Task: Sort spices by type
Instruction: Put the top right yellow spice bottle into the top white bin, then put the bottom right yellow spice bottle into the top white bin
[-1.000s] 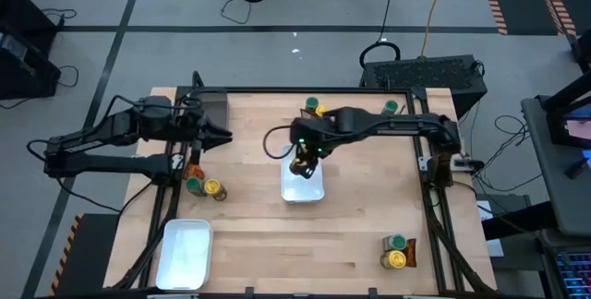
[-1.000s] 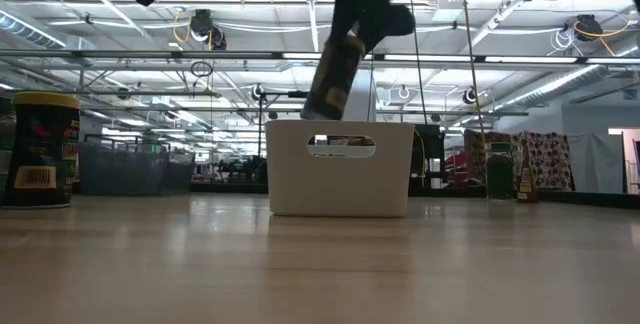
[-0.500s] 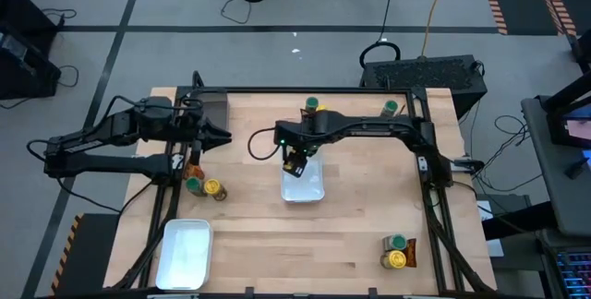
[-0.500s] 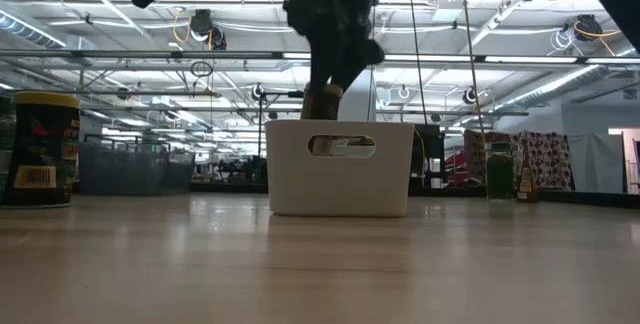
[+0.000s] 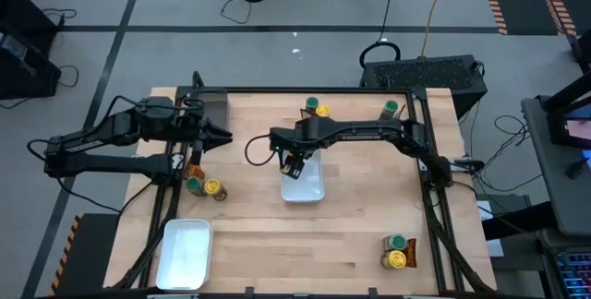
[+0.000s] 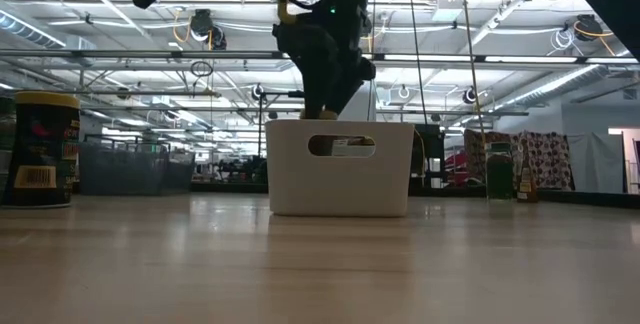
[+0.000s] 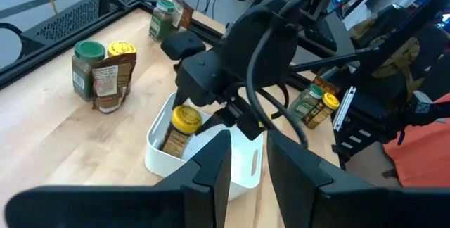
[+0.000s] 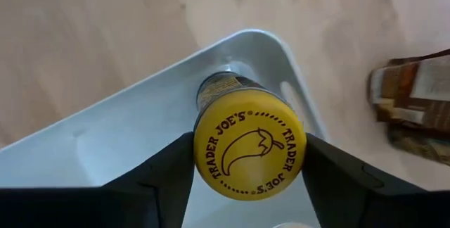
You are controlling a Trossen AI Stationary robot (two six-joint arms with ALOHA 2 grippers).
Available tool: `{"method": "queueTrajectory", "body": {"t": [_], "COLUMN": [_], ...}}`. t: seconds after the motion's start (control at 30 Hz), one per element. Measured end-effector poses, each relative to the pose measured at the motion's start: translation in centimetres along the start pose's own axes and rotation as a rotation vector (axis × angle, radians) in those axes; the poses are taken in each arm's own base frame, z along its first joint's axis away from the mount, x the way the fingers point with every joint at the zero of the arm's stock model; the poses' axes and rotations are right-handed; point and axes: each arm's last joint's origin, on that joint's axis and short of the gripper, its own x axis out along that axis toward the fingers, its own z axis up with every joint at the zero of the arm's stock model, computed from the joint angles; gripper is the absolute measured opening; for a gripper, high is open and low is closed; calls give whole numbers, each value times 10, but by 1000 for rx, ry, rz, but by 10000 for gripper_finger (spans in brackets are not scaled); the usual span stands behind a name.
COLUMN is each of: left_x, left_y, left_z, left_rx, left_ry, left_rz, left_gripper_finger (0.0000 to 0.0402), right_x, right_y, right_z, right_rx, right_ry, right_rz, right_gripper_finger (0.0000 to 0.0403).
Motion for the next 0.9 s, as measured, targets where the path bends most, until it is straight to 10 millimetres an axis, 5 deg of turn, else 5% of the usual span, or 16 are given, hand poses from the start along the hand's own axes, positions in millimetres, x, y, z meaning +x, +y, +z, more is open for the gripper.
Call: {"method": "queueTrajectory", "body": {"t": [0.53,0.9], "left_x": [0,0], "left_y": [1,1], "left_z": [0,0], "left_rx": [5,5], "left_ry": [-9,-10], "left_rz": [23,23], "left_gripper_finger": [98,98], "right_x": [-1,-42], "right_y": [-2,-14], "right_z": [0,-2], "right_rx": [-7,28], "right_ry": [3,-72], "right_rz": [6,33], "right_gripper_finger": [255,255]}}
